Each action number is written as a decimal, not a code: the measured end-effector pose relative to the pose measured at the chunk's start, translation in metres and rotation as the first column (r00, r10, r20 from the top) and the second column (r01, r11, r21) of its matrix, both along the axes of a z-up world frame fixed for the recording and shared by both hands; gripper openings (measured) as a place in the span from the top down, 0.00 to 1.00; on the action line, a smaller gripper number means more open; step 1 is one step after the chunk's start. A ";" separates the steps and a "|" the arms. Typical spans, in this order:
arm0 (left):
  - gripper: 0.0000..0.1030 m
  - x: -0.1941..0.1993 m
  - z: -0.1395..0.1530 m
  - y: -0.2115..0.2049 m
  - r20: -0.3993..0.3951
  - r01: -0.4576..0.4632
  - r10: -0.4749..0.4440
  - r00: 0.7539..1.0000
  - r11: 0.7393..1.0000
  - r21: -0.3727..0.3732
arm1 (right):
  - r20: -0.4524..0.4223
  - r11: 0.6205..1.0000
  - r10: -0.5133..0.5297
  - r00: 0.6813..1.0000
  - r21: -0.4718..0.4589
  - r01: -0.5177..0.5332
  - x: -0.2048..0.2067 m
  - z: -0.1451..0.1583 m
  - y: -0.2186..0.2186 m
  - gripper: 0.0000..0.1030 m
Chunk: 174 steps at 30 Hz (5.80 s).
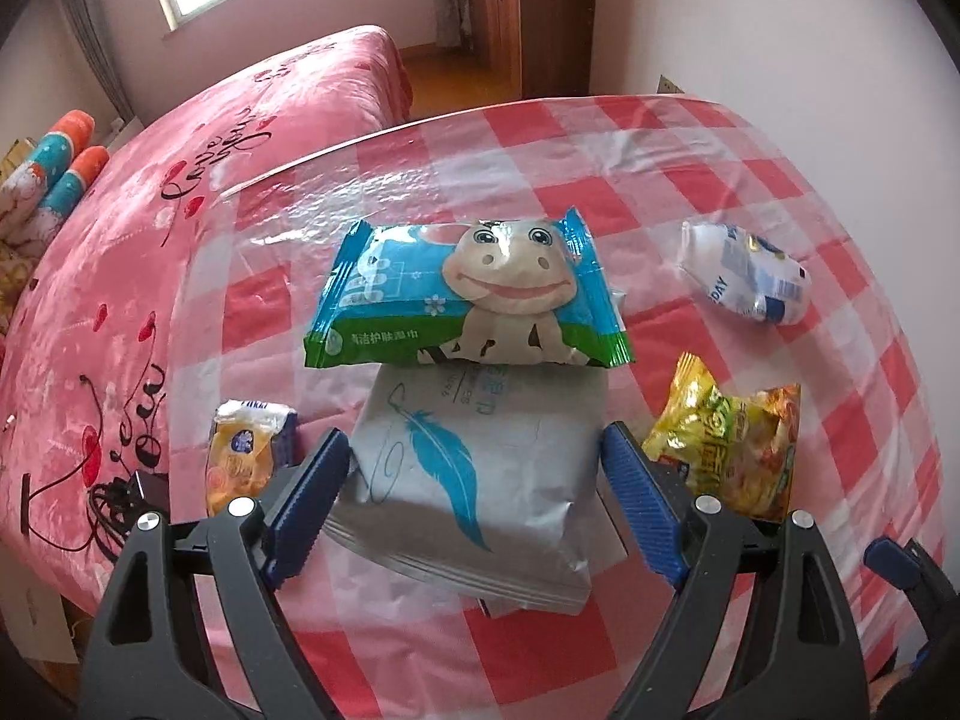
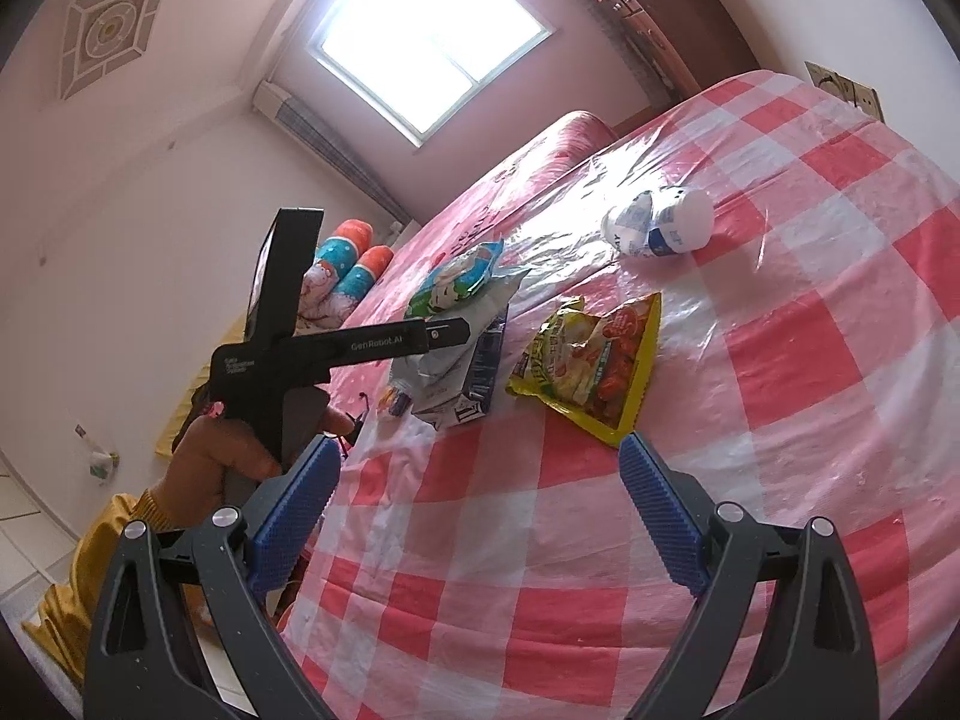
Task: Collect trash
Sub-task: 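Grasp the grey feather-print wipes pack with the left tool while the right tool approaches the milk carton, then grasp the white milk carton with the right tool while the left tool lifts the wipes pack, then carry the wipes pack and milk carton with both tools to the orange bucket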
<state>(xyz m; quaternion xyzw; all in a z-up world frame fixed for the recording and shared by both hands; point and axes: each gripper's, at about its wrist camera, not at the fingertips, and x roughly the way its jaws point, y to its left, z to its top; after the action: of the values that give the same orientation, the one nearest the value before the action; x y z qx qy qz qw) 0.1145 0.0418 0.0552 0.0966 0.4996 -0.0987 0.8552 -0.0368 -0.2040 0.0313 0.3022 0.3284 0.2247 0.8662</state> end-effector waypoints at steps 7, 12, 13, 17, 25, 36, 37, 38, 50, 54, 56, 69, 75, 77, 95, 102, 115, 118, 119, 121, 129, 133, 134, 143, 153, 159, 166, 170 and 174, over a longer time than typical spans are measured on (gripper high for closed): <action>0.14 0.015 -0.005 0.002 -0.014 -0.023 0.023 1.000 0.999 -0.026 | -0.007 1.000 0.005 1.000 0.001 -0.005 0.001 -0.002 -0.002 0.10; 0.19 0.015 -0.010 0.001 0.001 -0.038 0.038 0.999 0.999 -0.019 | -0.019 1.000 0.006 1.000 -0.004 -0.006 0.002 -0.005 -0.003 0.10; 0.21 0.014 -0.010 0.001 0.008 -0.041 0.041 0.999 0.999 -0.016 | -0.022 1.000 0.005 1.000 -0.003 -0.005 0.003 -0.006 -0.004 0.10; 0.25 0.007 -0.008 0.002 0.014 -0.052 0.053 0.999 0.998 -0.046 | -0.028 1.000 0.003 1.000 -0.008 -0.003 0.005 -0.007 -0.003 0.10; 0.26 -0.044 -0.009 -0.015 0.012 0.033 -0.032 0.999 0.998 -0.045 | -0.030 1.000 -0.006 1.000 -0.017 0.006 0.008 -0.008 -0.005 0.10; 0.21 -0.085 -0.008 -0.019 -0.007 0.098 -0.098 0.995 0.993 -0.060 | -0.056 0.999 0.008 0.998 -0.041 -0.011 0.016 -0.014 -0.008 0.10; 0.20 -0.083 -0.008 -0.020 -0.002 0.105 -0.105 0.994 0.993 -0.057 | -0.056 0.999 0.013 0.998 -0.045 -0.016 0.016 -0.015 -0.007 0.10; 0.17 -0.079 -0.009 -0.021 0.000 0.117 -0.117 0.993 0.991 -0.058 | -0.057 0.999 0.015 0.998 -0.047 -0.018 0.016 -0.015 -0.006 0.10; 0.30 -0.070 -0.009 -0.007 0.017 0.060 -0.058 0.998 0.988 -0.143 | -0.090 0.998 0.021 0.996 -0.065 -0.027 0.020 -0.024 0.001 0.10; 0.32 -0.073 -0.006 0.004 0.010 -0.004 0.006 1.000 0.979 -0.201 | -0.097 0.996 0.032 0.995 -0.084 -0.040 0.022 -0.026 0.007 0.10; 0.32 -0.077 -0.004 0.013 0.011 -0.039 0.043 0.999 0.973 -0.229 | -0.093 0.994 0.050 0.994 -0.096 -0.059 0.023 -0.026 0.011 0.10; 0.33 -0.121 0.004 0.059 -0.038 -0.123 0.119 0.992 0.896 -0.426 | -0.090 0.962 0.195 0.977 -0.174 -0.208 0.017 -0.023 0.066 0.10; 0.35 -0.141 0.012 0.077 -0.024 -0.142 0.149 0.989 0.873 -0.467 | -0.073 0.933 0.212 0.975 -0.281 -0.224 0.014 -0.018 0.095 0.10; 0.36 -0.148 0.013 0.083 -0.029 -0.147 0.152 0.988 0.863 -0.483 | -0.074 0.925 0.208 0.975 -0.309 -0.221 0.016 -0.017 0.102 0.10; 0.28 -0.192 0.000 0.080 -0.038 -0.015 -0.003 0.999 0.889 -0.457 | -0.079 0.850 0.096 0.992 -0.513 -0.124 0.012 -0.021 0.078 0.33; 0.16 -0.201 0.009 0.064 0.022 0.072 -0.068 0.997 0.922 -0.380 | -0.097 0.876 0.061 0.993 -0.472 -0.099 0.016 -0.025 0.039 0.32; 0.15 -0.186 -0.030 0.025 0.004 0.147 -0.147 0.989 0.983 -0.110 | -0.052 0.801 0.208 0.977 -0.564 -0.201 0.033 -0.005 0.070 0.11; 0.15 -0.179 -0.038 0.021 -0.013 0.153 -0.155 0.988 0.983 -0.104 | -0.087 0.766 0.236 0.968 -0.597 -0.240 0.046 -0.012 0.080 0.11; 0.15 -0.176 -0.040 0.021 -0.017 0.154 -0.157 0.987 0.981 -0.115 | -0.107 0.756 0.241 0.965 -0.602 -0.256 0.050 -0.016 0.082 0.11; 0.15 -0.175 -0.041 0.019 -0.017 0.151 -0.155 0.988 0.980 -0.127 | -0.131 0.747 0.247 0.960 -0.606 -0.274 0.056 -0.022 0.085 0.10; 0.18 -0.174 -0.047 0.015 0.009 0.103 -0.103 0.995 0.986 -0.130 | -0.119 0.739 0.269 0.956 -0.611 -0.284 0.052 -0.024 0.092 0.11; 0.21 -0.177 -0.046 0.017 0.022 0.058 -0.056 0.998 0.988 -0.143 | -0.115 0.738 0.230 0.966 -0.627 -0.250 0.050 -0.022 0.089 0.25; 0.22 -0.176 -0.046 0.018 0.023 0.051 -0.048 0.999 0.988 -0.145 | -0.117 0.741 0.231 0.966 -0.622 -0.252 0.050 -0.022 0.088 0.27; 0.24 -0.180 -0.044 0.030 0.026 -0.027 0.032 0.999 0.986 -0.166 | -0.117 0.747 0.235 0.965 -0.614 -0.256 0.034 -0.023 0.092 0.39; 0.24 -0.195 -0.037 0.053 0.033 -0.104 0.112 0.993 0.976 -0.192 | -0.093 0.747 0.246 0.965 -0.616 -0.250 0.009 -0.018 0.099 0.40; 0.24 -0.205 -0.026 0.065 0.059 -0.132 0.147 0.987 0.969 -0.209 | -0.064 0.782 0.218 0.974 -0.586 -0.213 -0.008 -0.009 0.093 0.41; 0.24 -0.217 -0.015 0.077 0.092 -0.147 0.172 0.981 0.962 -0.229 | -0.027 0.804 0.190 0.981 -0.569 -0.171 -0.027 0.006 0.088 0.42; 0.24 -0.224 -0.009 0.084 0.109 -0.157 0.187 0.976 0.958 -0.238 | -0.034 0.821 0.191 0.981 -0.543 -0.178 -0.034 0.009 0.089 0.42; 0.24 -0.232 -0.004 0.093 0.120 -0.176 0.210 0.970 0.953 -0.246 | -0.036 0.835 0.203 0.978 -0.516 -0.192 -0.038 0.013 0.093 0.42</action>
<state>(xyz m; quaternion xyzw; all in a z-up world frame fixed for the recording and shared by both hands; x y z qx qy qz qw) -0.1176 0.1353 0.0514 -0.0472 0.4284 -0.0653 0.9000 -0.0751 -0.1110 0.0441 0.0210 0.3973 0.2197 0.8908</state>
